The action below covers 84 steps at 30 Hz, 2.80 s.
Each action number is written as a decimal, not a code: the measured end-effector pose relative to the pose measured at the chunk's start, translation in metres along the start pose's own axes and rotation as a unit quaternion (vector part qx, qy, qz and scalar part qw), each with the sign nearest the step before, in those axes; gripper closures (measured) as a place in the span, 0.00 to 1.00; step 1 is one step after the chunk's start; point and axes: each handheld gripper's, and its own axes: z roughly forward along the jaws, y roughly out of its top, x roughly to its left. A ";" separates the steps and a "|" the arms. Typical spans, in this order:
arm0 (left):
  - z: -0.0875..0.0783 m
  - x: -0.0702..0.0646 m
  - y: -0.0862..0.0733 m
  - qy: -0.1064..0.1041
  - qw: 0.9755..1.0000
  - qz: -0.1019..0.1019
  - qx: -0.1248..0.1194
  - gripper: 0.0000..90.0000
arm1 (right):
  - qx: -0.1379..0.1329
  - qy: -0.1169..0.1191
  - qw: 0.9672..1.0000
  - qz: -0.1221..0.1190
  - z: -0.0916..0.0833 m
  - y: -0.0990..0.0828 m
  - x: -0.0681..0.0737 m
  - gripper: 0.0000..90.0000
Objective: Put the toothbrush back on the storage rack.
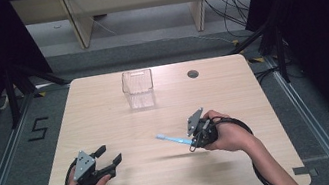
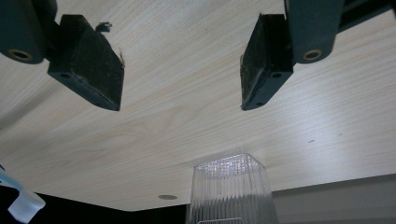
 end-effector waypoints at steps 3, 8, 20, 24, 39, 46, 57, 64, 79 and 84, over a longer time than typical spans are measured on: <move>0.000 0.000 0.000 0.000 1.000 0.001 0.000 0.33 | -0.018 -0.003 1.000 0.008 -0.002 -0.002 0.000 0.88; 0.000 0.000 0.000 0.000 1.000 0.000 0.001 0.33 | -0.046 -0.007 0.999 0.011 -0.004 -0.004 0.000 0.88; -0.002 -0.002 0.000 0.008 1.000 -0.006 0.012 0.33 | -0.147 -0.010 0.988 0.046 -0.004 -0.018 0.001 0.88; 0.000 0.000 0.000 0.001 1.000 0.000 0.001 0.33 | -0.177 -0.012 0.982 0.065 -0.002 -0.023 0.002 0.88; 0.000 0.000 0.000 0.001 1.000 0.002 0.001 0.33 | -0.276 -0.023 0.956 0.101 0.006 -0.035 0.006 0.88; -0.003 -0.002 0.000 0.009 1.000 -0.010 0.011 0.33 | -0.308 -0.011 0.943 0.128 0.010 -0.038 0.009 0.88; -0.002 -0.002 0.002 -0.006 1.000 -0.014 -0.010 0.34 | -0.363 -0.004 0.919 0.152 0.016 -0.035 0.015 0.88; -0.001 -0.009 0.017 -0.037 0.998 -0.040 -0.042 0.36 | -0.401 -0.003 0.901 0.166 0.021 -0.031 0.019 0.88; 0.027 -0.032 0.062 -0.086 0.994 -0.035 -0.059 0.42 | -0.420 -0.051 0.888 0.178 0.027 -0.024 0.022 0.88; 0.037 -0.036 0.073 -0.099 0.993 -0.041 -0.057 0.45 | -0.420 -0.040 0.889 0.178 0.031 -0.021 0.022 0.88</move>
